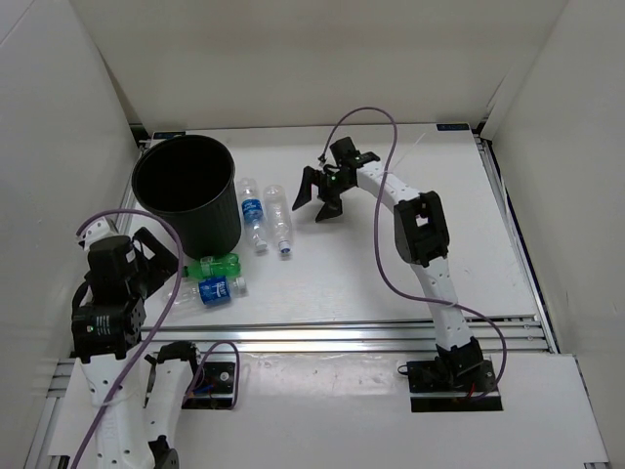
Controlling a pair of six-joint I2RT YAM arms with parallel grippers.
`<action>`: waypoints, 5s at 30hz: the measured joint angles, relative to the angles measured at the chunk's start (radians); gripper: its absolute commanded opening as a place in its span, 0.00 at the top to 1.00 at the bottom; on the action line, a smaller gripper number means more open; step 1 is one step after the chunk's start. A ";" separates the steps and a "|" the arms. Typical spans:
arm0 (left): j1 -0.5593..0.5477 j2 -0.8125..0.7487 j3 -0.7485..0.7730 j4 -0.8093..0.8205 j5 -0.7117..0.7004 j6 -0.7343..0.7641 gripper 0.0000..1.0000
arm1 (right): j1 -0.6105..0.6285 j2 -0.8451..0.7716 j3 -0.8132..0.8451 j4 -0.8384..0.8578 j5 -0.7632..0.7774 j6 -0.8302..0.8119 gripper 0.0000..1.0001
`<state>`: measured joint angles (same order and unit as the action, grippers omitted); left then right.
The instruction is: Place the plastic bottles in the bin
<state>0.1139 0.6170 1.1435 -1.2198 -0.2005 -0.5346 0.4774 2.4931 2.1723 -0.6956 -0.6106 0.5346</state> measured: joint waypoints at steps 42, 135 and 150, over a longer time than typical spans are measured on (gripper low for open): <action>-0.012 0.000 0.009 0.082 0.028 0.035 0.00 | 0.031 -0.243 0.282 0.333 -0.067 0.332 0.75; -0.190 0.011 0.043 -0.092 -0.106 -0.378 0.00 | 0.076 0.121 0.009 0.441 -0.251 0.469 0.00; -0.190 0.103 0.106 -0.081 -0.106 -0.275 0.00 | 0.159 0.274 0.177 0.574 -0.220 0.579 0.00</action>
<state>-0.0761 0.7197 1.2499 -1.3006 -0.3069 -0.8093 0.6369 2.7667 2.3489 -0.1219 -0.8307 1.1133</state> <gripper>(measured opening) 1.000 0.998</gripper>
